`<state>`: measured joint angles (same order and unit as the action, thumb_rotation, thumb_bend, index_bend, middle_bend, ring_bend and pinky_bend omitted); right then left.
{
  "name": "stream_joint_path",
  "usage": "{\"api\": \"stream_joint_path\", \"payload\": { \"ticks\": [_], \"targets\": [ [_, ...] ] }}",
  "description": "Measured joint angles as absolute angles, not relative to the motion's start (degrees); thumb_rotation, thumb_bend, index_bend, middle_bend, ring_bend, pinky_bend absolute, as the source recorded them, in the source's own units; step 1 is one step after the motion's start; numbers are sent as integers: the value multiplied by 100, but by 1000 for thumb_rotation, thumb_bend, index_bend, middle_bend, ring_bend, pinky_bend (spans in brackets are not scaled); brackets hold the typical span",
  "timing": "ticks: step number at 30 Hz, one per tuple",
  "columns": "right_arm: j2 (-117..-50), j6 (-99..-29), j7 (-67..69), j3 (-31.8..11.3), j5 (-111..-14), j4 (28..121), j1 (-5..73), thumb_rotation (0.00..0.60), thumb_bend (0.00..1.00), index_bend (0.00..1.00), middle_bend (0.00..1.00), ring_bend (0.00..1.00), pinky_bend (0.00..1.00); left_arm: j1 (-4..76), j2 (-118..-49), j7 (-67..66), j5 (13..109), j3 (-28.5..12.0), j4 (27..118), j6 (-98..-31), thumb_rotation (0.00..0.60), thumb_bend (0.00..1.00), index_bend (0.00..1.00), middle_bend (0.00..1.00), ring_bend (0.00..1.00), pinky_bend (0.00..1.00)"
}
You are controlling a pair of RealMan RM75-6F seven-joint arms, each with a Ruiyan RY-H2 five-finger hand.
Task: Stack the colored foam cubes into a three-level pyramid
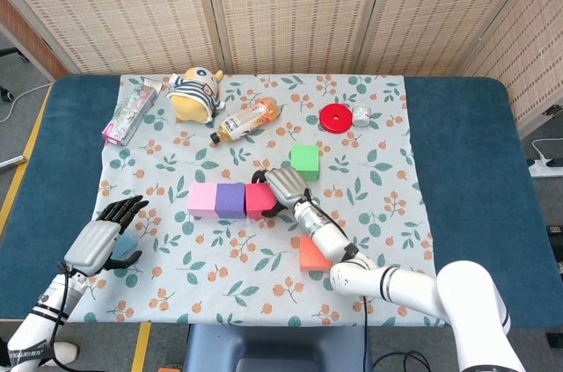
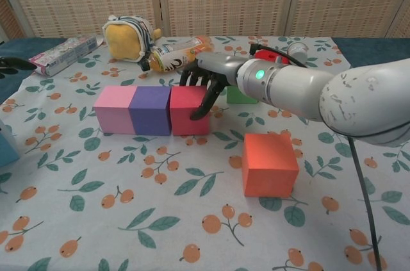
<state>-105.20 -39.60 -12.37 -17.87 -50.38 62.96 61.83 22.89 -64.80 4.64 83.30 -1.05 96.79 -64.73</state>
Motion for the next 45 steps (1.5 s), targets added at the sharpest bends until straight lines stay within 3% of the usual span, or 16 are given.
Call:
{"api": "stream_joint_path", "payload": {
  "ticks": [36, 45],
  "targets": [
    [-10674, -3931, -1142, -1849, -5124, 6042, 6241, 600, 112, 352, 436, 363, 367, 2298, -6502, 524, 8314, -110, 9623, -6432, 600, 323, 0, 0, 0, 84],
    [-10755, -3893, -1123, -1858, -5142, 5922, 6277, 600, 112, 296, 436, 363, 356, 2289, -6520, 576, 8314, -106, 9577, -6433, 600, 323, 0, 0, 0, 84]
  ]
}}
